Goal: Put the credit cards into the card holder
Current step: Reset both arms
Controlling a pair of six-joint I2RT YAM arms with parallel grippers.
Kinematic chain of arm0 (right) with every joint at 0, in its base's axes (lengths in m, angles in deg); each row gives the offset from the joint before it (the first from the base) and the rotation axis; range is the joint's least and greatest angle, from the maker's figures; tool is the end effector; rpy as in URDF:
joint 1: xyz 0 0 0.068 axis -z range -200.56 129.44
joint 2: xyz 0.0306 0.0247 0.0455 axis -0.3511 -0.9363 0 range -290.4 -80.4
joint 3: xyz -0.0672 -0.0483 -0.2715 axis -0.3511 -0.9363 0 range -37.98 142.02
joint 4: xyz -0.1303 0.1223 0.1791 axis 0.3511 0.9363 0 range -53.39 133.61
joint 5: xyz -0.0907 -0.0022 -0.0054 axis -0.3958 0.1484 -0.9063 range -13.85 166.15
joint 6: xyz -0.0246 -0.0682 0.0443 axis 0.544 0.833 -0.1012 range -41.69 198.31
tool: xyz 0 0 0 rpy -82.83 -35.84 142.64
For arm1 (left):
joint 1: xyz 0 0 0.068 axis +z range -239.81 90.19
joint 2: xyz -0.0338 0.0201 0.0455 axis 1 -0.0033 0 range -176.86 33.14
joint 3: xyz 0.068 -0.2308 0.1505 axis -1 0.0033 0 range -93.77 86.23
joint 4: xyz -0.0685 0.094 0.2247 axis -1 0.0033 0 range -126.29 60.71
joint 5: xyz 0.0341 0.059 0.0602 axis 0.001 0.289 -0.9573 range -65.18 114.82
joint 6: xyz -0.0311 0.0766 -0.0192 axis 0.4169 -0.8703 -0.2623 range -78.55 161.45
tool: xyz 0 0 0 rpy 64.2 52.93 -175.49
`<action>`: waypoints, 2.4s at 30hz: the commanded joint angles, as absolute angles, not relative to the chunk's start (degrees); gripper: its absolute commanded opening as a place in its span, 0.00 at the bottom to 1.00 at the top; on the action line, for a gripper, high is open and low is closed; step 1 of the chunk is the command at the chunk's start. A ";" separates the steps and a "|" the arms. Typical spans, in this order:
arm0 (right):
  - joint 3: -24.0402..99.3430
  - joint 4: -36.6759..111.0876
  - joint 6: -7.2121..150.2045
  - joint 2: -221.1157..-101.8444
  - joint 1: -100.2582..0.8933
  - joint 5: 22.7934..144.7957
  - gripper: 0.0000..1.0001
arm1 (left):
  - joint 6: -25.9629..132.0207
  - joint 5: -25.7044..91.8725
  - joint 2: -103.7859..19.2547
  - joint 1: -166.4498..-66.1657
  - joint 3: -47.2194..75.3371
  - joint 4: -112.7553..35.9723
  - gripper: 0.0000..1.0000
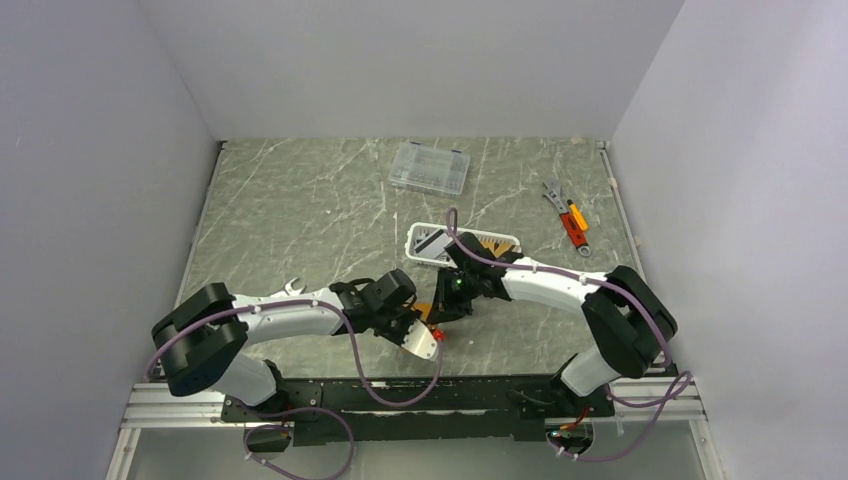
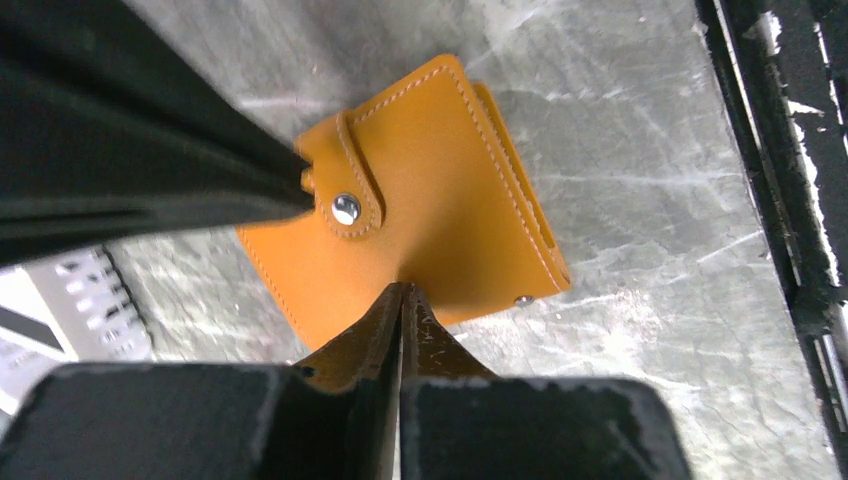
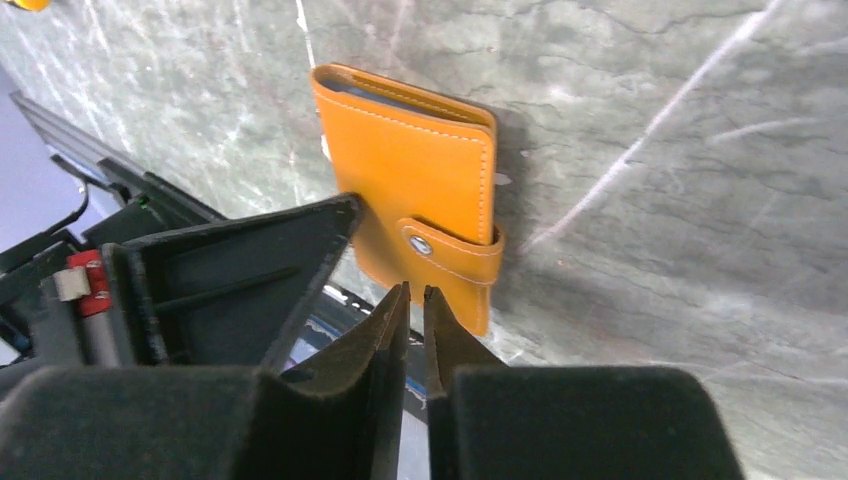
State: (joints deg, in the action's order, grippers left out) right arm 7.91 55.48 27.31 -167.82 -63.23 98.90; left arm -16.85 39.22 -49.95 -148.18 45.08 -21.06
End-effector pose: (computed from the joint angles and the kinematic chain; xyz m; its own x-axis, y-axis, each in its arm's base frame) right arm 0.1970 0.2208 0.1528 -0.9972 0.0554 -0.0496 0.0150 0.8032 0.5955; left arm 0.1320 -0.2496 0.1509 0.5302 0.7105 -0.4627 0.8455 -0.4020 0.3515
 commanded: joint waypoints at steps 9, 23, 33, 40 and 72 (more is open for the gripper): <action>14.76 67.98 35.66 -154.23 -60.22 85.15 0.60 | -6.05 41.92 -36.47 -135.53 31.92 -4.17 0.99; 0.73 52.43 55.42 -130.90 -33.11 42.47 0.85 | 16.20 42.98 -29.73 -98.70 37.72 -15.84 0.99; -20.26 20.98 59.18 -130.08 -28.03 24.36 0.85 | 31.66 59.95 -34.10 -80.25 54.71 -50.80 0.99; -24.01 5.48 57.95 -139.50 -25.36 24.88 0.85 | 33.37 59.88 -32.24 -80.23 72.55 -81.79 1.00; -27.00 -30.82 71.35 -163.46 -21.55 54.68 1.00 | 33.57 49.20 -42.04 -81.37 69.31 -88.10 0.99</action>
State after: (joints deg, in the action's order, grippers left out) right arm -21.69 -20.16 70.65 -164.17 -22.36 49.89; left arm 32.41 49.97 -42.74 -81.19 69.54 -87.29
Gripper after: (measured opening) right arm 0.993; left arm 0.994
